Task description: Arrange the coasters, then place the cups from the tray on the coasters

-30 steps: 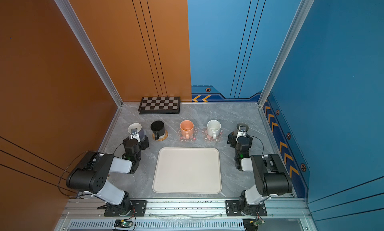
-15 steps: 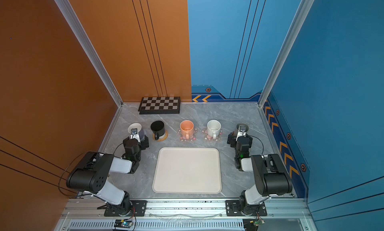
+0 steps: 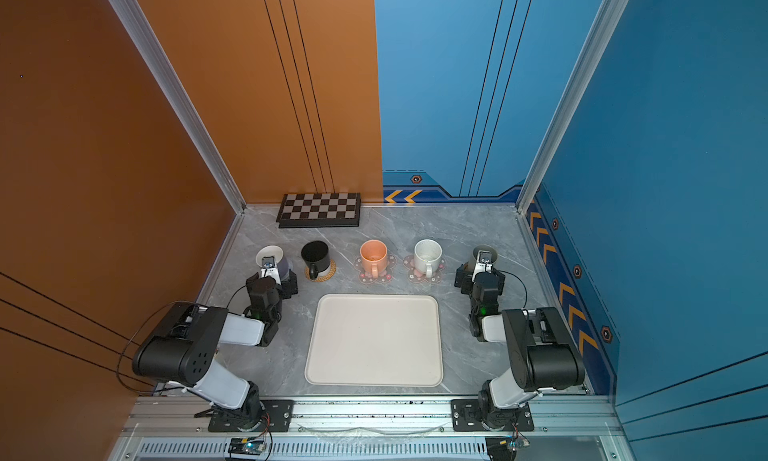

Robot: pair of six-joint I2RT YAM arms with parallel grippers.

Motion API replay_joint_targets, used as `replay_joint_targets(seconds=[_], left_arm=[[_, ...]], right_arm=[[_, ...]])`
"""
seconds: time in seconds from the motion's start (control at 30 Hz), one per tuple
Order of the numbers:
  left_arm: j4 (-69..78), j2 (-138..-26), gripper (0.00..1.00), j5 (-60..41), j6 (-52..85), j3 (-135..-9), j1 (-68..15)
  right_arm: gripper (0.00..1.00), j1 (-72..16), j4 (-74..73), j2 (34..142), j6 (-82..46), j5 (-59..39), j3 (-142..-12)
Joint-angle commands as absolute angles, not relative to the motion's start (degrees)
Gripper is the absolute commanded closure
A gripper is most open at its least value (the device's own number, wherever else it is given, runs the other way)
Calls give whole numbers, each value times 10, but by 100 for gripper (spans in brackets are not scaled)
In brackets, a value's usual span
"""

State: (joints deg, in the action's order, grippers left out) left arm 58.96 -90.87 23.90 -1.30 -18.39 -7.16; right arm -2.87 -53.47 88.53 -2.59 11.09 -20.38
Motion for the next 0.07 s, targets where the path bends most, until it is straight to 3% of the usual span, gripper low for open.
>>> replay_joint_targets(seconds=[0.0,0.03], left_arm=[[598,-906,2,233,-20,-193,-69],[598,-905,2,233,-20,-193,-69]], right_arm=[[0,-26,-525,886,-33,104,-212],[0,-25,-525,886,-32,103,-211]])
